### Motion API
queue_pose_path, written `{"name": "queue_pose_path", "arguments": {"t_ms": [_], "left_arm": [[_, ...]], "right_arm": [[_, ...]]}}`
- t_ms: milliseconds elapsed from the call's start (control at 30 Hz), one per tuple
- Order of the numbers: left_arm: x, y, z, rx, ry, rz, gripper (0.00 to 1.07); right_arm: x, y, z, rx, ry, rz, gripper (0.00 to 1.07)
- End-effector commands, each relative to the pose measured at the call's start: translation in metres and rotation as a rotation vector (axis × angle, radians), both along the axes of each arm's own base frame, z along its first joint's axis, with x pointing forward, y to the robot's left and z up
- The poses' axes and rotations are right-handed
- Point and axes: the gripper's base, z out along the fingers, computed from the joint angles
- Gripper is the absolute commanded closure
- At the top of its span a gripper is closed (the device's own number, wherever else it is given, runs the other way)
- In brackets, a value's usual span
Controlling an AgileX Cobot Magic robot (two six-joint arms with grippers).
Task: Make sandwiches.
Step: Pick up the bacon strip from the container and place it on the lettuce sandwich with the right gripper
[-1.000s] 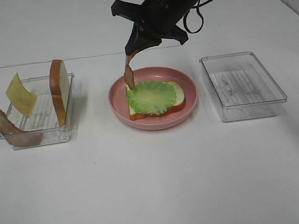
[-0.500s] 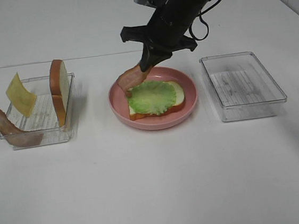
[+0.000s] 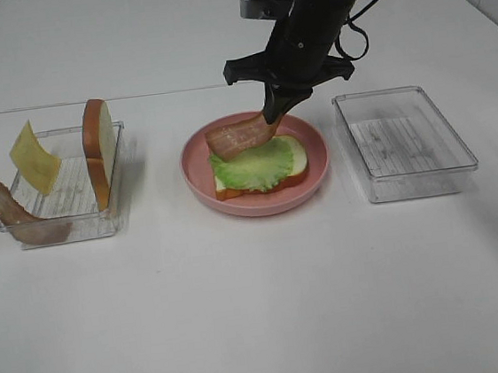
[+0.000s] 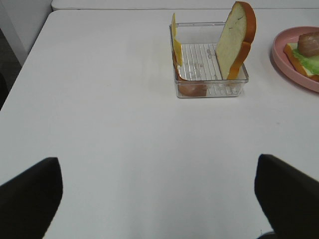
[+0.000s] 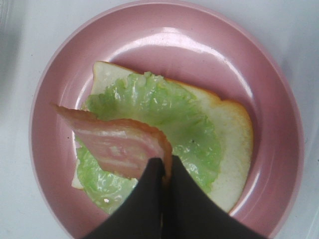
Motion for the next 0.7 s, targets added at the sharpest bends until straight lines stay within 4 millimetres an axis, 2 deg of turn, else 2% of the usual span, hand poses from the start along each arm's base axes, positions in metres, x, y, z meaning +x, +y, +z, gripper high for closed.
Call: {"name": "queue_pose_path", "arguments": {"t_ms": [33,367,700], "left_arm": [[-0.0017,0.0000,0.0004,0.001,-0.018,-0.005,0.04],[-0.0017,0.0000,0.0004,0.001,-0.018,-0.005,0.04],[-0.0017,0.0000,0.0004,0.001,-0.018,-0.005,0.04]], "right_arm": [[-0.0002,-0.0001,0.0001,-0.011,0.004,-0.007,1.07],[0.0011,-0.0062,-0.0024,-0.080,0.002,-0.049,1.07],[0.0010,-0.0056,-0.0023,-0.069,0.009,-0.067,1.07]]}}
